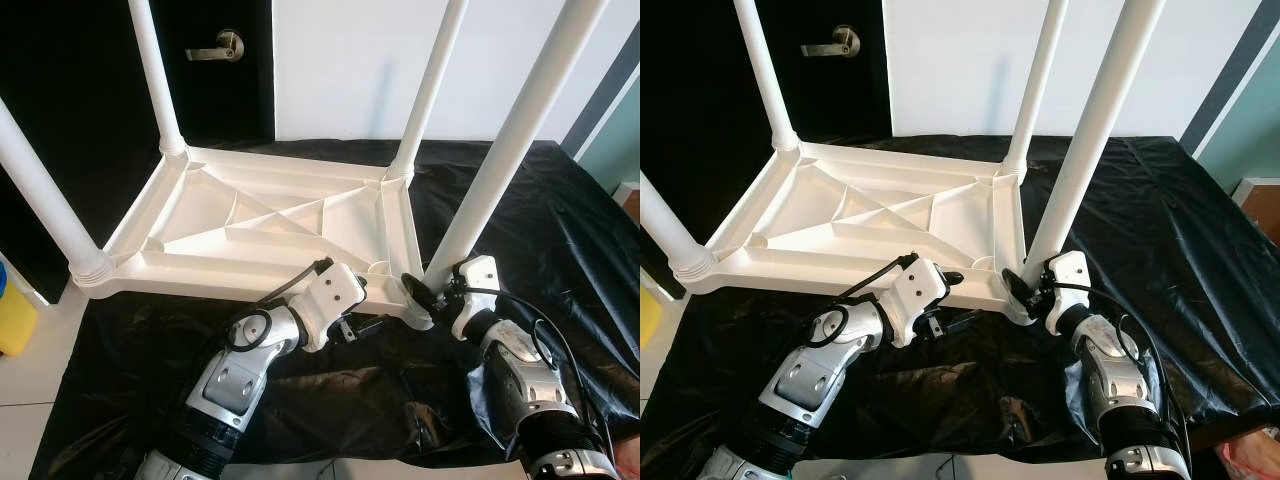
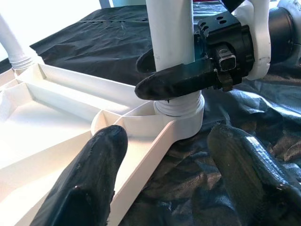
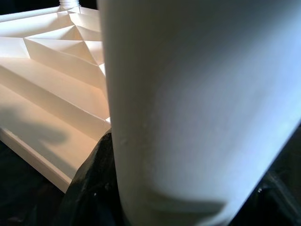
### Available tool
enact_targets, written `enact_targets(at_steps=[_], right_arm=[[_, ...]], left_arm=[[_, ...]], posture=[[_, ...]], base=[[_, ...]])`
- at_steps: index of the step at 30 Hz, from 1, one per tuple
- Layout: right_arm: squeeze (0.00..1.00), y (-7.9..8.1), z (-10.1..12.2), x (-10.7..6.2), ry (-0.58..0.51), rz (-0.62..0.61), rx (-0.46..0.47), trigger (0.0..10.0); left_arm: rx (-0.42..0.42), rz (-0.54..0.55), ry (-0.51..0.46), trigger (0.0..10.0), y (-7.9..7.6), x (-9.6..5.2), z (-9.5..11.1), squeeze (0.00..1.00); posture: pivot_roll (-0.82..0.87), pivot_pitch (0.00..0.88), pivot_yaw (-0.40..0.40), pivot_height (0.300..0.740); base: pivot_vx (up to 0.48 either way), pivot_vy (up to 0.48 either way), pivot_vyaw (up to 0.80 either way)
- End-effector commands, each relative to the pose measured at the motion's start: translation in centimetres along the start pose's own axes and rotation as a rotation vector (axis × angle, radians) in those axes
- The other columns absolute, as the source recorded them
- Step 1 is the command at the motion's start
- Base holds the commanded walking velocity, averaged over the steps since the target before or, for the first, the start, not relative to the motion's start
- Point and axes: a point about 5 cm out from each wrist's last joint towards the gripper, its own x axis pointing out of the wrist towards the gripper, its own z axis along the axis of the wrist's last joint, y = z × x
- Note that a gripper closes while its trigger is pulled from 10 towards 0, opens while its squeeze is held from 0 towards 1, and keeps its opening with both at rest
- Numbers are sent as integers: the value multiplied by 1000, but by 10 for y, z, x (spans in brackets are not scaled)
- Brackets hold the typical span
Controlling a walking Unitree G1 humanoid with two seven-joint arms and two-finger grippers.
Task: Building children table
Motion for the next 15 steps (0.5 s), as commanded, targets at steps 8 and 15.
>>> enact_targets(at_steps=[8,15], right_arm=[[0,-7,-13,-8,68,-168,-20,10000],[0,6,-15,-6,53,-328,49,10000]], left_arm=[[-5,52,6,10000,1,0,-3,0],[-7,46,5,10000,0,1,-2,0]], posture=[[15,0,-58,740],[9,0,-52,740]], base=[[0,0,0],[0,0,0]])
